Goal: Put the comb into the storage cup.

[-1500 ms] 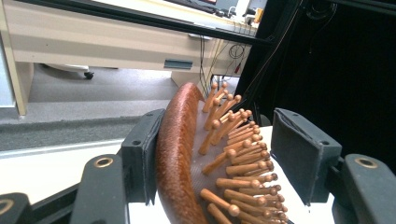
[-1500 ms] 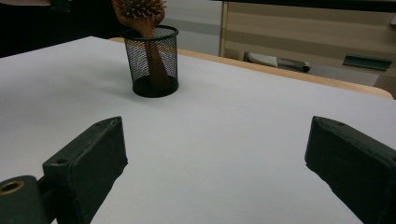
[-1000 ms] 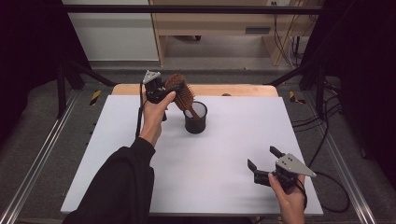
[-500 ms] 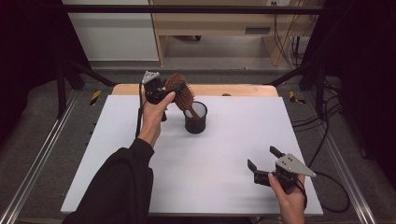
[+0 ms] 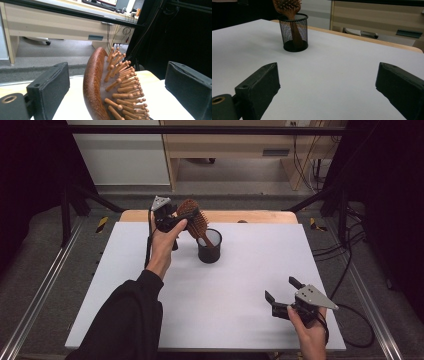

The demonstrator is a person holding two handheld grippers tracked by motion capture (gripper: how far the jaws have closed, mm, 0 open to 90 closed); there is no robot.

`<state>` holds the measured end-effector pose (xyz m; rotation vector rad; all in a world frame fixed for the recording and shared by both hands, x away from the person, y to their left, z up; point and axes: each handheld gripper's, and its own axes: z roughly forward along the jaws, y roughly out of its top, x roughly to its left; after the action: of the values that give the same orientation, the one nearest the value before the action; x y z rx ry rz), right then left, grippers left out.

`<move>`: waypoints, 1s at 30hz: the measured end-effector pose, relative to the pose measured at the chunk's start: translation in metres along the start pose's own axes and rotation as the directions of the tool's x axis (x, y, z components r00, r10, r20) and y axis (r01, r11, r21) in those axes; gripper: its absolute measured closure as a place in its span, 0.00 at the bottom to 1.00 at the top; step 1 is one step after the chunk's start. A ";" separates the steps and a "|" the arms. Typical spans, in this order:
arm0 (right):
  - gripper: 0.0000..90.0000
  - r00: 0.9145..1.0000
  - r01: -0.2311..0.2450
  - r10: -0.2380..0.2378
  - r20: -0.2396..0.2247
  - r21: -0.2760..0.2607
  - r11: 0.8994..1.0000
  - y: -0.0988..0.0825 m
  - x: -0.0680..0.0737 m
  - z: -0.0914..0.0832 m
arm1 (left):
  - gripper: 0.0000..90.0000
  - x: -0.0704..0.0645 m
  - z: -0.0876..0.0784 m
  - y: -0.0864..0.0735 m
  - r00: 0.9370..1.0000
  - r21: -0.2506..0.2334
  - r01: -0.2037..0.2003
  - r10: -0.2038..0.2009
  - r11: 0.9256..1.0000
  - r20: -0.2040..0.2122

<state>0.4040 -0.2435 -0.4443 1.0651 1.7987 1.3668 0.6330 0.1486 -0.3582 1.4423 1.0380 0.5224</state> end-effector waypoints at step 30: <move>0.05 1.000 0.004 -0.004 0.000 -0.001 1.000 0.000 0.001 0.000 | 0.03 -0.002 -0.016 -0.001 1.000 -0.052 0.002 -0.001 0.999 0.020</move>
<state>0.4035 -0.2431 -0.4438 1.0599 1.7994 1.3653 0.6191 0.1558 -0.3557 1.3984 1.0030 0.5289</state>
